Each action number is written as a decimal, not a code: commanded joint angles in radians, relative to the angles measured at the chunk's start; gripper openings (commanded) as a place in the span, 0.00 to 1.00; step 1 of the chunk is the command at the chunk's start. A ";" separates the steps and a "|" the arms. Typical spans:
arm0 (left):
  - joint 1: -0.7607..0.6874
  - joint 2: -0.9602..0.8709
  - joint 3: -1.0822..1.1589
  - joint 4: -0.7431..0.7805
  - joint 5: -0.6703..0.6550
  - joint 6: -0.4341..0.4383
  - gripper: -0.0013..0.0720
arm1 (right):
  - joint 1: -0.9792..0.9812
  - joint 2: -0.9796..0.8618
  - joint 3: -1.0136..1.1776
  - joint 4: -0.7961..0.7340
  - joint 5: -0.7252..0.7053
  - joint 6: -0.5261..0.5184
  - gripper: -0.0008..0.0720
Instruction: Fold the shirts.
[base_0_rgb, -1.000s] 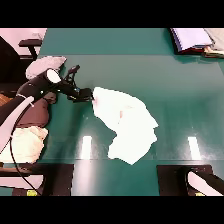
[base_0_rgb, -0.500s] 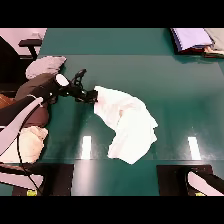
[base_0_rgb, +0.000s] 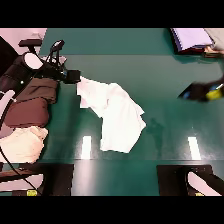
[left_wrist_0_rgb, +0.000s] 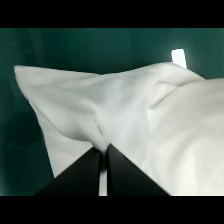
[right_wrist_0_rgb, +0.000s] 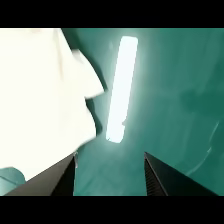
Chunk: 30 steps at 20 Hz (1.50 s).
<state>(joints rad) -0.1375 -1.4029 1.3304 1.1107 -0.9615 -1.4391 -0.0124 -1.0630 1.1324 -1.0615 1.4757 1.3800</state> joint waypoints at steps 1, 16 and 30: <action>0.007 0.011 0.009 0.061 -0.035 0.000 0.05 | 0.043 -0.010 -0.397 0.113 -0.192 -0.009 0.65; 0.007 0.052 0.060 0.066 -0.042 0.034 0.05 | 0.328 -0.332 -0.138 0.108 -0.401 -0.043 0.03; 0.007 0.615 0.506 0.045 -0.070 0.082 0.05 | -0.051 0.187 0.713 -0.093 -0.095 -0.041 0.03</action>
<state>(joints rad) -0.1310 -0.8955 1.7798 1.1629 -1.0252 -1.3624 -0.0105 -0.9413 1.7145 -1.1297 1.3487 1.3361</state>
